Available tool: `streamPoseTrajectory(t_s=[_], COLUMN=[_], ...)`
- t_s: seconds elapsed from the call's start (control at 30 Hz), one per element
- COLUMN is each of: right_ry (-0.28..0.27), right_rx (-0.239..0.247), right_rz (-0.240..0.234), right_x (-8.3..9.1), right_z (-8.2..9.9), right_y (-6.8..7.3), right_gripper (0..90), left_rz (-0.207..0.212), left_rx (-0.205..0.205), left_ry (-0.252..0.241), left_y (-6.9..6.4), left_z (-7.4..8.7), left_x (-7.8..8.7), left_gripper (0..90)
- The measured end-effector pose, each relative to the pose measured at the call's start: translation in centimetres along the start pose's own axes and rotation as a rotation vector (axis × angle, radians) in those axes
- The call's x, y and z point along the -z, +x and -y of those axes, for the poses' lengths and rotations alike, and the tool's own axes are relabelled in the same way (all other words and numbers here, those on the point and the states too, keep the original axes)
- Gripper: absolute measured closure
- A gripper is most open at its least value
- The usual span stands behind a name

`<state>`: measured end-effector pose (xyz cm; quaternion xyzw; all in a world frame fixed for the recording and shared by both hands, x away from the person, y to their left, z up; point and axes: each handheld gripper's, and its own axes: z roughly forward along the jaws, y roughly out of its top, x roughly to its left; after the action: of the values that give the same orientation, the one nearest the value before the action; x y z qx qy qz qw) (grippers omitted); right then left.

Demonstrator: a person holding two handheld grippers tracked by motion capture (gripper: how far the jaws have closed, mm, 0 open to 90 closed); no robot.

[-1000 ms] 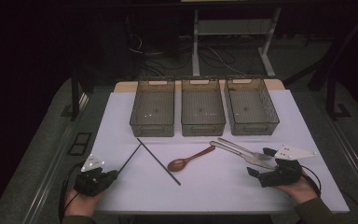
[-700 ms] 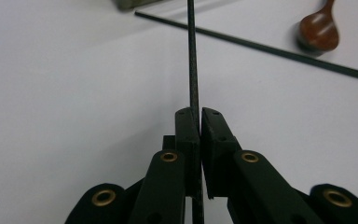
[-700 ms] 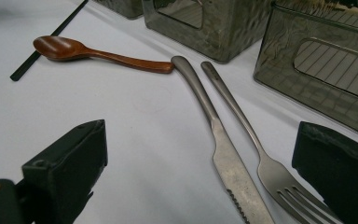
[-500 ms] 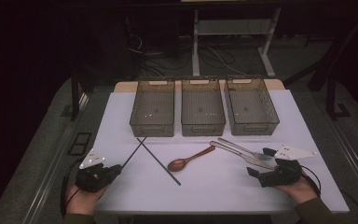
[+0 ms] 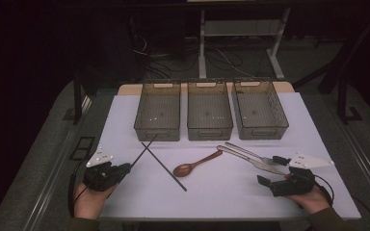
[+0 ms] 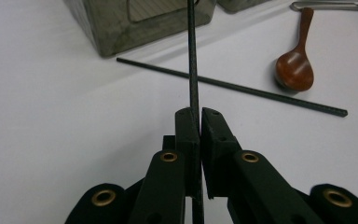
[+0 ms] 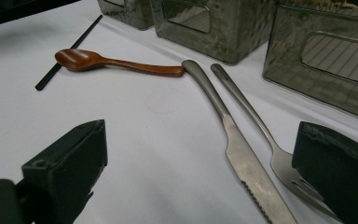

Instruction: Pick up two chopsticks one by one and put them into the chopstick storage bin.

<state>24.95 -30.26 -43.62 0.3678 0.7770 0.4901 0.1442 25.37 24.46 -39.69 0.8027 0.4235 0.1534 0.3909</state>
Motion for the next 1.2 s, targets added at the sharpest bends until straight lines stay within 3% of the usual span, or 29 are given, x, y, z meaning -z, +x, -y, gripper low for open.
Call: streamPoseTrajectory(t_s=[0.73, 1.2], right_ry=[0.015, 0.013], right_rx=[0.018, 0.018], right_rz=[-0.007, -0.009], right_x=[-0.7, -0.7], right_z=[-0.2, -0.2], right_y=[0.2, 0.2], right_gripper=[2.5, 2.5], left_rz=[0.033, 0.026], left_rx=[-0.048, -0.047], left_ry=[-0.080, -0.131], left_y=[-0.4, 0.2], left_z=[-3.8, -6.1], left_x=[-1.2, -2.3], left_gripper=[84.8, 84.9])
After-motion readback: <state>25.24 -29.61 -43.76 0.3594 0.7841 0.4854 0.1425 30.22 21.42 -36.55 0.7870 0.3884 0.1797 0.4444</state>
